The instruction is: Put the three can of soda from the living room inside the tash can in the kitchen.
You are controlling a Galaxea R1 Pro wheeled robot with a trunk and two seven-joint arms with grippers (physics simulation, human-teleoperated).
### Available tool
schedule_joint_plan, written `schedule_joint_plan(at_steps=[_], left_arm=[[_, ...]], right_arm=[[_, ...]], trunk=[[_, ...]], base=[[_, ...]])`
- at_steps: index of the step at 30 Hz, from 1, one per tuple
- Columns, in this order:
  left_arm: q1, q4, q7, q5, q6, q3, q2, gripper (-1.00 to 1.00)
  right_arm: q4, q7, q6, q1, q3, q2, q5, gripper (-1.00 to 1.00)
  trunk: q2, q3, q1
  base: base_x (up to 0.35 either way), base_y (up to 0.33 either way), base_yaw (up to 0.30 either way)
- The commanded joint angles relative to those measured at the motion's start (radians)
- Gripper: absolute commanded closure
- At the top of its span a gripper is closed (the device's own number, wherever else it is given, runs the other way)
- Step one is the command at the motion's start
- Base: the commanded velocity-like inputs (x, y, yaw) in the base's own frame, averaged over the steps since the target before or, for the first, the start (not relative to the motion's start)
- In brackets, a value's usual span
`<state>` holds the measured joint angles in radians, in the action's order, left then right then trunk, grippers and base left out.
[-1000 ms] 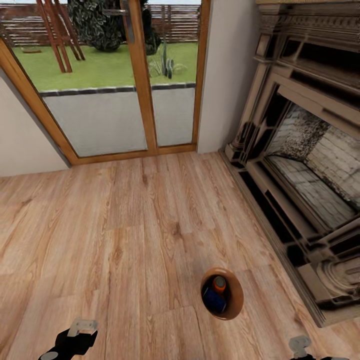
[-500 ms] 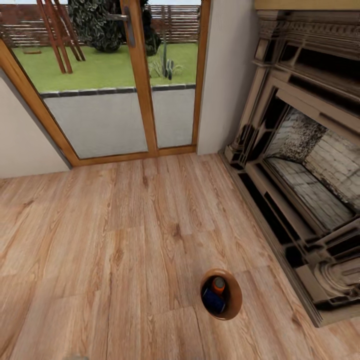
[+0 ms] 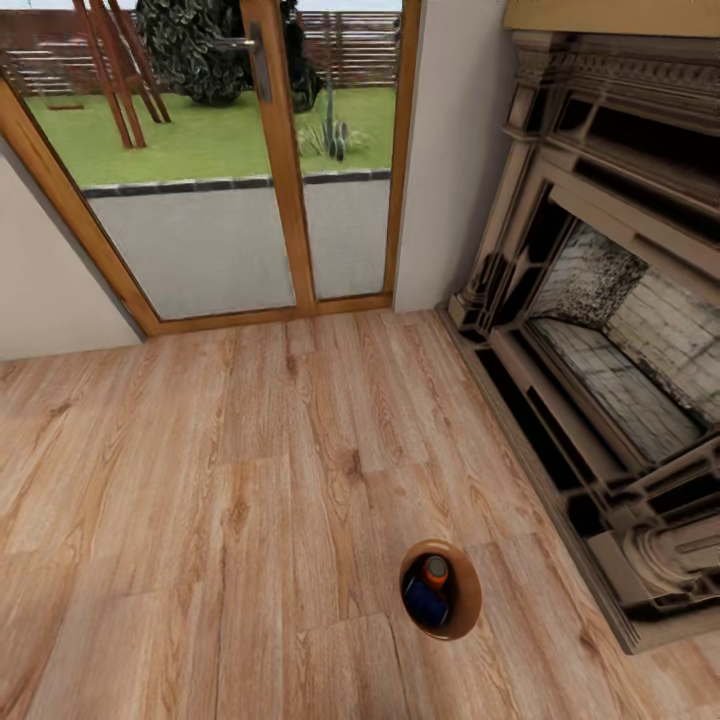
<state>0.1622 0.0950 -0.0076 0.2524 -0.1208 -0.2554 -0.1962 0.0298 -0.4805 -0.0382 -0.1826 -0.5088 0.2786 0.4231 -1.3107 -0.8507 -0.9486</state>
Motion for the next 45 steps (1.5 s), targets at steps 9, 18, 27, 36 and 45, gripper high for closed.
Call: schedule_joint_plan(at_steps=[9, 18, 27, 36, 45], left_arm=[[-0.079, -0.018, 0.0, 0.002, -0.032, 0.003, -0.005, -1.0], [-0.119, -0.026, 0.0, 0.004, -0.066, 0.004, -0.014, -1.0], [-0.124, -0.027, -0.001, 0.002, -0.072, 0.002, -0.014, -1.0], [-0.124, -0.027, -0.003, 0.002, -0.073, 0.001, -0.013, -1.0], [-0.123, -0.022, 0.0, 0.002, -0.091, 0.0, -0.003, -1.0]], right_arm=[[-0.011, 0.059, -0.122, 0.075, -0.022, 0.002, -0.033, -1.0], [-0.037, 0.101, -0.143, 0.1, -0.025, 0.0, -0.037, -1.0], [-0.052, 0.107, -0.17, 0.12, -0.025, -0.006, -0.038, -1.0], [-0.053, 0.111, -0.172, 0.128, -0.025, -0.01, -0.049, -1.0], [-0.036, 0.121, -0.172, 0.129, -0.026, -0.011, -0.104, -1.0]], trunk=[[0.063, 0.028, 0.035], [0.126, 0.057, 0.069], [0.189, 0.085, 0.104], [0.252, 0.113, 0.138], [0.266, 0.119, 0.146]], base=[[0.0, 0.0, 0.0], [0.0, 0.0, 0.0], [0.0, 0.0, 0.0], [0.0, 0.0, 0.0], [0.0, 0.0, 0.0]])
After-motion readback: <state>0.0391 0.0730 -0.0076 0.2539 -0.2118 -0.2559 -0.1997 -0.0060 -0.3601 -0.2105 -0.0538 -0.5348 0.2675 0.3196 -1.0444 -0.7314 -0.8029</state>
